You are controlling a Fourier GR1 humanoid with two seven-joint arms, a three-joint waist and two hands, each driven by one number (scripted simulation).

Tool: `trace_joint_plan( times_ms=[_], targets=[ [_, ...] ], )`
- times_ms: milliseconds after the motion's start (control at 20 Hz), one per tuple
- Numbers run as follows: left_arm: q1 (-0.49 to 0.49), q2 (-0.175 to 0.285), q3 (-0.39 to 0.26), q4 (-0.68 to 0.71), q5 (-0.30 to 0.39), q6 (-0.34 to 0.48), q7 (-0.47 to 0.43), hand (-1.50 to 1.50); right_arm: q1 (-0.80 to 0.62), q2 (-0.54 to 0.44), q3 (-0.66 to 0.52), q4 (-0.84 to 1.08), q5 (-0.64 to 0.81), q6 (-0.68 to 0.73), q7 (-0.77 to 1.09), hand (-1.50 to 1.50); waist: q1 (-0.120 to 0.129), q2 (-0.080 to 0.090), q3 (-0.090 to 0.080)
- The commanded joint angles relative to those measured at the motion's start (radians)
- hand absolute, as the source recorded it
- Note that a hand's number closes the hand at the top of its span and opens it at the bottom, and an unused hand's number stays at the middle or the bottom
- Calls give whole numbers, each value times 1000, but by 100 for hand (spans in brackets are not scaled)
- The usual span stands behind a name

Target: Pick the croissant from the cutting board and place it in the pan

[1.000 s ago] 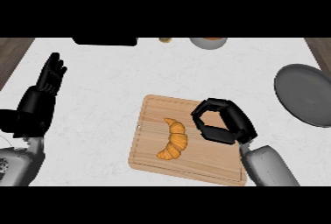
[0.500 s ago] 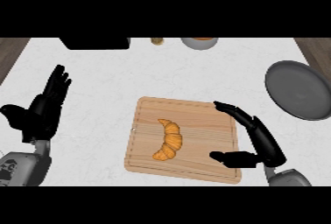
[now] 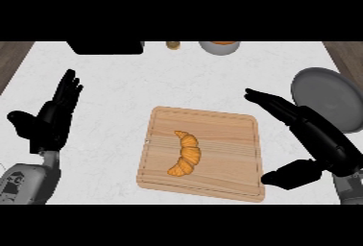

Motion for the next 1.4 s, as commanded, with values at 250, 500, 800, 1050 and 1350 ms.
trace_joint_plan(
  times_ms=[250,500,800,1050,1350],
  targets=[
    [-26,-15,32,0,-6,-37,24,0,-334,164,85,-11,78,115,388,-150,22,5,1],
    [-5,-54,40,25,-54,-35,0,0,-308,259,89,4,58,194,395,-150,12,4,2],
    [-47,-88,46,4,-101,-17,58,0,-271,357,118,8,91,233,388,-150,9,4,2],
    [-33,-59,104,57,-56,-117,-1,0,-225,411,185,31,191,232,470,-150,7,4,2],
    [22,-83,107,-29,-84,-103,50,0,-211,462,181,114,314,203,449,-150,13,4,2]
  ],
)
